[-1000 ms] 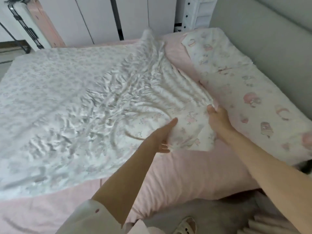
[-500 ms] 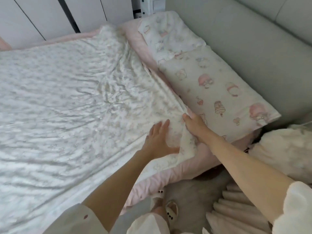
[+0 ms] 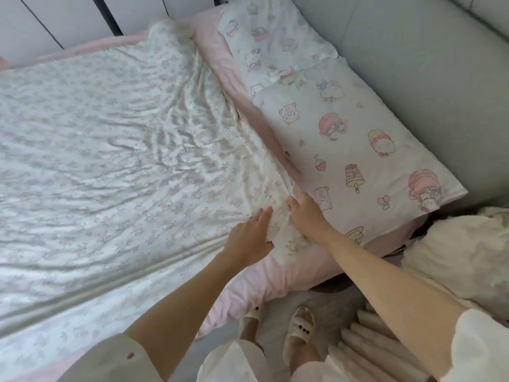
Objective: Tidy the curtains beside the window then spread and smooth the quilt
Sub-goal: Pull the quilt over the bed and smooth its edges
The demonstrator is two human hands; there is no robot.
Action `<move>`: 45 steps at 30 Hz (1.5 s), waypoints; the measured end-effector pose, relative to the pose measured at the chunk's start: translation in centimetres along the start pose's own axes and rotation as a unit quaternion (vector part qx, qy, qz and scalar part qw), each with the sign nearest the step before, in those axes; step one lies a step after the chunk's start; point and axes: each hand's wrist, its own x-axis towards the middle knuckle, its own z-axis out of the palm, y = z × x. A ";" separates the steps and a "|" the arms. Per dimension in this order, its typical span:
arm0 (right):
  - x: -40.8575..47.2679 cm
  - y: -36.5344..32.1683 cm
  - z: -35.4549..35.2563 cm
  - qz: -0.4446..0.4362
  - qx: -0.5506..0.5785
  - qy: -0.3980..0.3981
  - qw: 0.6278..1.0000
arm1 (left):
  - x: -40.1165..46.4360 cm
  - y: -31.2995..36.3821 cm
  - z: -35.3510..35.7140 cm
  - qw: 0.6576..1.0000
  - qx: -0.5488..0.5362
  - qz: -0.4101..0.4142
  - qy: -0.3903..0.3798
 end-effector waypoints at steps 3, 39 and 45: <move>-0.3 0.2 -1.5 -0.051 -0.015 -0.010 0.999 | -0.1 1.4 -0.1 0.999 0.031 -0.003 0.040; 5.6 26.4 4.1 0.230 -0.058 -0.065 0.969 | 6.7 0.9 19.2 0.997 0.030 -0.066 -0.031; 3.8 29.8 2.9 0.199 0.057 0.017 0.978 | 11.2 2.5 19.3 0.985 0.138 0.086 -0.066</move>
